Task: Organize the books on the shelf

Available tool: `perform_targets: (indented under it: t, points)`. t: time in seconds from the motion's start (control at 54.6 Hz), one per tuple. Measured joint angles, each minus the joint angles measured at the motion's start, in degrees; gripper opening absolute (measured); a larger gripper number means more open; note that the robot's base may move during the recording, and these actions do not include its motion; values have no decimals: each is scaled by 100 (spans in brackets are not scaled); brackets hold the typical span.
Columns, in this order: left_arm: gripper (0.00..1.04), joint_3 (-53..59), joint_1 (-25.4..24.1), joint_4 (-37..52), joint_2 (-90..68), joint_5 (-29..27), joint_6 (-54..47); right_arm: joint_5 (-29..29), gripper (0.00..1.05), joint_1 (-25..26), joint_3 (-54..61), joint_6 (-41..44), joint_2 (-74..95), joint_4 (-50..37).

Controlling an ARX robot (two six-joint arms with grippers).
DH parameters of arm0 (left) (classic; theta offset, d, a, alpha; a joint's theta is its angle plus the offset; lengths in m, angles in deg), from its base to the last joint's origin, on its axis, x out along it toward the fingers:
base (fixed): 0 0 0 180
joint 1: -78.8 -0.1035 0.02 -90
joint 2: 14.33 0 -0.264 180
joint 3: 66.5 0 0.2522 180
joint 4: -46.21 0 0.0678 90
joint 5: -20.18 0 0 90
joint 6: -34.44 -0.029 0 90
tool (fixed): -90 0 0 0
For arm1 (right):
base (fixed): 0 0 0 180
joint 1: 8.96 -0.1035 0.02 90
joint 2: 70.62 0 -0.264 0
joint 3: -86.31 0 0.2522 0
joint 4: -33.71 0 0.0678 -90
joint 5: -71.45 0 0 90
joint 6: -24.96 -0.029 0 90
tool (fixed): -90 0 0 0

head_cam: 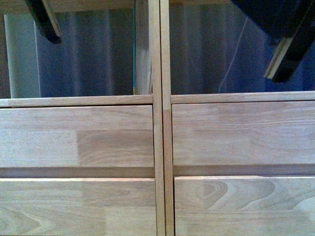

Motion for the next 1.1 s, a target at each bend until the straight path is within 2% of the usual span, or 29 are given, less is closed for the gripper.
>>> perform_targets:
  t: [0.128, 0.165, 0.256, 0.33, 0.384, 0.421, 0.531, 0.714, 0.952, 1.098]
  points:
    - [17, 20, -216, -50, 4, 0, -11, -146, 51, 295, 140, 2, -4, -57]
    - [17, 20, -345, -168, 22, -9, -61, -208, 60, 525, 219, 35, -31, -57]
    - [17, -7, -535, -575, 55, -94, -352, -297, 72, 973, 304, 109, -79, -28]
    - [17, -168, -686, -1233, 57, -313, -763, -227, 81, 1423, 282, 396, -149, 348]
    - [17, -452, -863, -2085, -46, -767, -1580, -92, 94, 2052, 208, 1113, -229, 951]
    - [17, -636, -935, -2465, -138, -1003, -2109, 120, 99, 2347, 140, 1609, -271, 1327]
    - [17, -1014, -1045, -2935, -420, -1443, -3161, 501, 97, 2929, 96, 3067, -391, 1801]
    - [17, -1821, -1045, -3348, -979, -1943, -4920, 680, 98, 3604, 184, 5042, -658, 1596]
    - [17, -3526, -1021, -4144, -2074, -2439, -7018, 662, 98, 3646, 214, 5746, -717, 1580]
    - [17, -4529, -1058, -4474, -2813, -2505, -7547, 671, 98, 3657, 214, 5788, -717, 1580]
